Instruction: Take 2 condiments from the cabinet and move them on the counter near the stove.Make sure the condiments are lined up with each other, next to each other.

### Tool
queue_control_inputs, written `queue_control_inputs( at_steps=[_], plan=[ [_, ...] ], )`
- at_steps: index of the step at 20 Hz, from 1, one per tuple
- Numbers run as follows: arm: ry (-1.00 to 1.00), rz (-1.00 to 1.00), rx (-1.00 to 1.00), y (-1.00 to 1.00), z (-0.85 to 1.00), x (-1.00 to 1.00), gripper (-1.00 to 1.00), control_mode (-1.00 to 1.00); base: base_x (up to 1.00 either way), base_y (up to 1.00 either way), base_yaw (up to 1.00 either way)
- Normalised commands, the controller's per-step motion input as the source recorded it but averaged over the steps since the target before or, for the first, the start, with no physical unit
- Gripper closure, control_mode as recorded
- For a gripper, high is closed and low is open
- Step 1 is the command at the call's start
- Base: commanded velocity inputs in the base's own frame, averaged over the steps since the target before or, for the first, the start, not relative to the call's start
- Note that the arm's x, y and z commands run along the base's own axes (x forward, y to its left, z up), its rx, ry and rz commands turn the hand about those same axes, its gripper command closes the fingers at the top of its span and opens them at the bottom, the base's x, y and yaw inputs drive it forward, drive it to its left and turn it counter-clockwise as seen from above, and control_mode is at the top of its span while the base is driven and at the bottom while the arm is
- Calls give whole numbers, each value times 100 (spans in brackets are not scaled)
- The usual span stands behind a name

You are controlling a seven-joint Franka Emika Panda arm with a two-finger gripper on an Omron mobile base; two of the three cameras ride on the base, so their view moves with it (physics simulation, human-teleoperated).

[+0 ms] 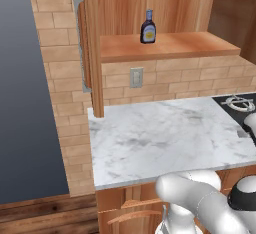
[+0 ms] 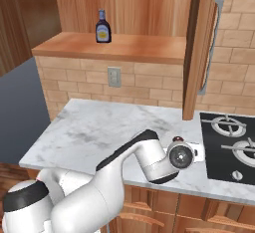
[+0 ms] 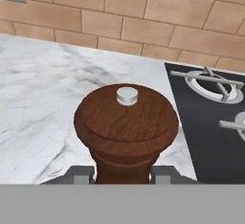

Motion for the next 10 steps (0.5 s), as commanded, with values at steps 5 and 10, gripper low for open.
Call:
queue_control_inputs(
  at_steps=[5,10],
  plan=[
    [0,0,0,-18,-7,4,100,-100,0,0,0],
    [0,0,0,-13,-14,7,100,-100,0,0,0]
  ],
)
